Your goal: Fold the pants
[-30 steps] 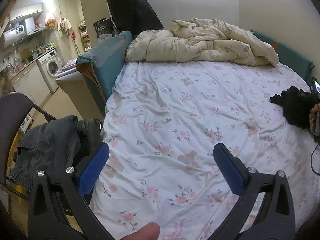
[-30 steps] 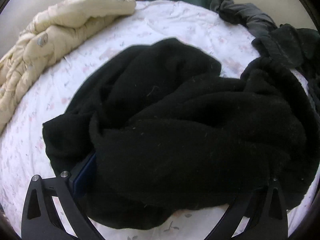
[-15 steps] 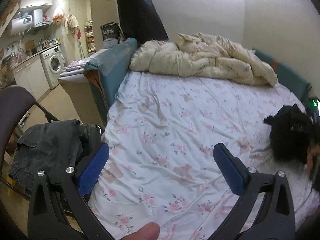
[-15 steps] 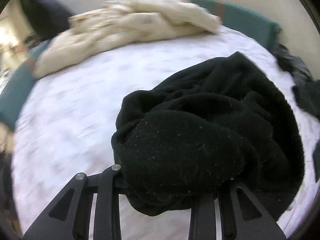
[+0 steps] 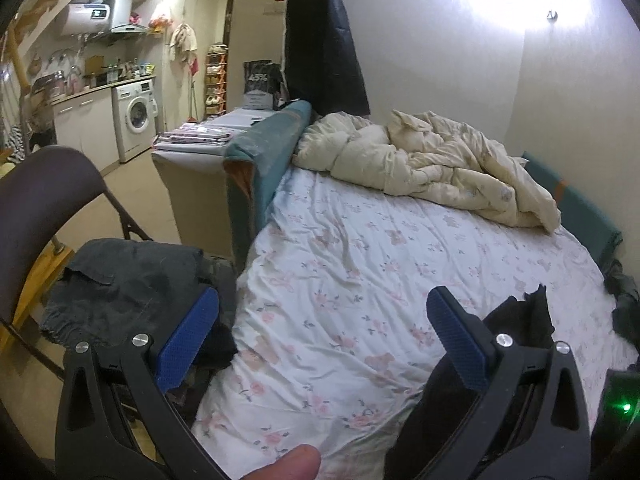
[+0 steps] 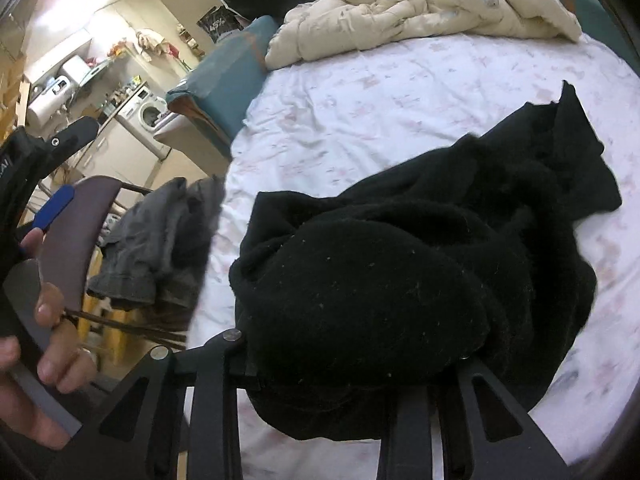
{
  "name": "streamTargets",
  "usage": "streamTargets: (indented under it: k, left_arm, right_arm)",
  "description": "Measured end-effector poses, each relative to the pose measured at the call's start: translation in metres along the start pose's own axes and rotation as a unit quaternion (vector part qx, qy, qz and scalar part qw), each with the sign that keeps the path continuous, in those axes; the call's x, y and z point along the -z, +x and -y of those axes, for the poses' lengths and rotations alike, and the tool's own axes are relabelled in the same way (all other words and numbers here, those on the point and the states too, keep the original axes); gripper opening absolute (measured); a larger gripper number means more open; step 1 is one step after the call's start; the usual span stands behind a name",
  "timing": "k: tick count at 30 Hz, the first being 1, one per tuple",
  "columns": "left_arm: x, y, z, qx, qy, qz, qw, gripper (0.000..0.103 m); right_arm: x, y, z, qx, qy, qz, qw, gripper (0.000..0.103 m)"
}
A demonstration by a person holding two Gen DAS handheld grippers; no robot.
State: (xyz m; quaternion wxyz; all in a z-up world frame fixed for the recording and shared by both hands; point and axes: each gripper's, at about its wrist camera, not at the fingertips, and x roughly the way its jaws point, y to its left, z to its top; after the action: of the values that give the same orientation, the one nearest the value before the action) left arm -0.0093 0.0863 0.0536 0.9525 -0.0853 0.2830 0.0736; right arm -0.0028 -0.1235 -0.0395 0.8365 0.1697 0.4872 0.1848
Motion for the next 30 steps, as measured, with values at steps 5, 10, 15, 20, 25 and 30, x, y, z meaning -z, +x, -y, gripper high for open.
streamTargets:
  k: [5, 10, 15, 20, 25, 30]
  left_arm:
    - [-0.002, 0.007, -0.02, -0.021, -0.018, -0.01, 0.9996, 0.103]
    - [0.009, 0.02, -0.023, 0.032, -0.026, -0.061, 0.9973, 0.103]
    - [0.02, 0.028, -0.013, 0.045, -0.018, -0.09, 0.9948, 0.103]
    - [0.035, 0.034, -0.01, 0.074, -0.029, -0.133, 0.9879, 0.103]
    - [0.066, 0.042, 0.011, 0.085, -0.006, -0.192, 0.9778, 0.103]
    - [0.1, 0.028, 0.045, 0.097, 0.024, -0.213, 0.9719, 0.101]
  right_arm:
    - [-0.004, 0.054, 0.024, -0.026, 0.074, -0.099, 0.992, 0.058]
    - [-0.007, 0.025, 0.019, -0.035, 0.056, -0.09, 0.994, 0.083]
    - [-0.026, -0.036, 0.014, -0.016, -0.009, -0.019, 1.0, 0.088]
    - [-0.026, -0.08, 0.055, 0.016, 0.001, 0.031, 0.999, 0.093]
    - [0.002, -0.088, 0.11, 0.032, 0.057, 0.06, 0.996, 0.093]
    - [0.015, -0.089, 0.15, 0.047, 0.14, 0.081, 0.986, 0.093]
